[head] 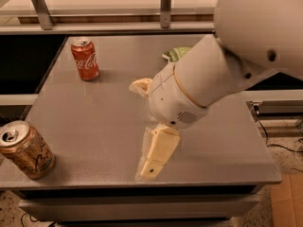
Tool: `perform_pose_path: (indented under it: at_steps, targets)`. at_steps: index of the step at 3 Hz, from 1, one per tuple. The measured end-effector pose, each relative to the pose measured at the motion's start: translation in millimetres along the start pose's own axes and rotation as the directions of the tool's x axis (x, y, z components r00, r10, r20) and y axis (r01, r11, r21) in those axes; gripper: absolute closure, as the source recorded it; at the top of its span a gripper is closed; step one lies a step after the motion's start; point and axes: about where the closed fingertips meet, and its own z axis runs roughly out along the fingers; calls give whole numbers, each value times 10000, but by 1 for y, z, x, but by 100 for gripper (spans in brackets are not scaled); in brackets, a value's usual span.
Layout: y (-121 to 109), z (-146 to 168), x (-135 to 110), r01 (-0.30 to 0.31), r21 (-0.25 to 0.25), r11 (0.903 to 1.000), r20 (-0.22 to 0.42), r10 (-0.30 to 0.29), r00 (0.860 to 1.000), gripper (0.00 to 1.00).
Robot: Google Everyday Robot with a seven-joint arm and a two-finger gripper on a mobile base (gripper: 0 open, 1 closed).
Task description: Pick orange can
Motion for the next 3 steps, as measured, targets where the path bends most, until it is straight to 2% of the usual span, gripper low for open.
perform_pose_path:
  at_steps: [1,2,3]
  targets:
    - [-8,36,-13,182,-424,9989,905,-143,9958,0]
    - [-16,63,-35,583,-636,9963,2206,-430,9744,0]
    - [-16,90,-61,1072,-919,9900,3378,-703,9386,0]
